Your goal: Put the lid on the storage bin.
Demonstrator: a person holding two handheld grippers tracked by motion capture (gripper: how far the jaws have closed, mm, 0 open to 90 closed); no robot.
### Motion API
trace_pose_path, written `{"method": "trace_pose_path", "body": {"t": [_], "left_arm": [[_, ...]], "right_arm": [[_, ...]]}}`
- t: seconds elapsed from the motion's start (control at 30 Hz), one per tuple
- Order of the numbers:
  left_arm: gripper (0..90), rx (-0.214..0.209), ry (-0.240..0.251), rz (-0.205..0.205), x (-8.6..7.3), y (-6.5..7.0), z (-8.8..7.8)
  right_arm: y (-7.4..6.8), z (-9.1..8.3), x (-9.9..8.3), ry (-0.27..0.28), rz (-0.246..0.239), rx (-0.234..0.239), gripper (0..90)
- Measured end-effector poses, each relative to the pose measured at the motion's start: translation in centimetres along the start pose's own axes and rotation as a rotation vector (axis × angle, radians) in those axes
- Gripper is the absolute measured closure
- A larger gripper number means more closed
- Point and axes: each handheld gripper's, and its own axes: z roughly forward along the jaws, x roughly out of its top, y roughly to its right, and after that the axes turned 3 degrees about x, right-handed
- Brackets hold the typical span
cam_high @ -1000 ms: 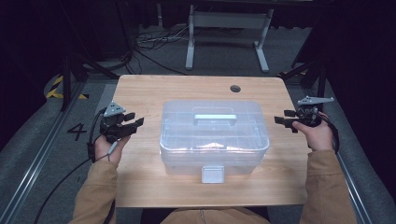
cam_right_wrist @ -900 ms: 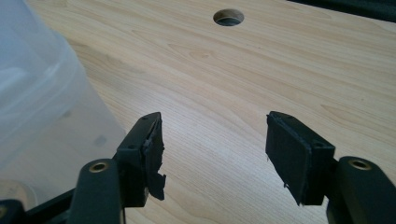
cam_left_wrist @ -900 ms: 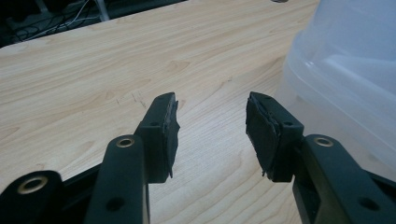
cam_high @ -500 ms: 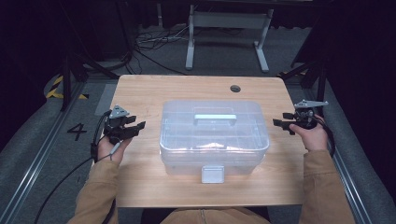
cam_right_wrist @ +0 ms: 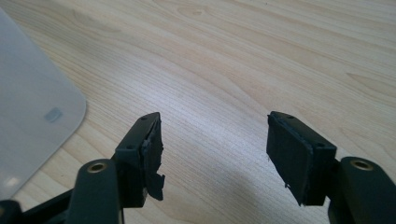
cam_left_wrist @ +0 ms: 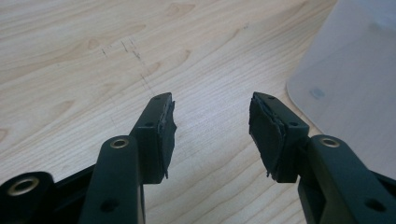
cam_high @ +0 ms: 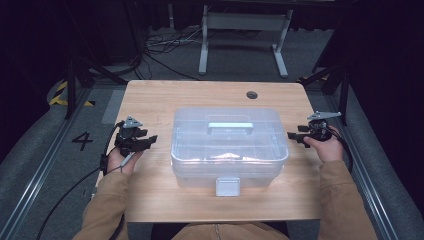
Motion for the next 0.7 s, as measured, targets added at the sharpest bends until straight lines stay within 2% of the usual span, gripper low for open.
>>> {"method": "trace_pose_path", "body": {"t": [0.4, 0.5, 0.57, 0.7], "left_arm": [[49.8, -0.024, -0.098, 0.017, -0.4, 0.6, 1.5], [49.3, -0.041, -0.118, 0.020, -0.4, 0.5, 1.7], [48.2, -0.057, -0.152, 0.019, -0.5, 0.7, 2.0], [48.1, -0.053, -0.174, 0.046, -0.5, 1.0, 2.2]], "right_arm": [[-0.5, 1.6, -0.5, -0.033, -0.044, -0.012, 37.3], [-0.5, 1.9, -0.6, -0.037, -0.044, -0.008, 37.3], [-0.6, 2.0, -0.7, -0.048, -0.046, -0.008, 37.2], [-0.7, 2.3, -0.7, -0.061, -0.051, -0.002, 37.2]]}}
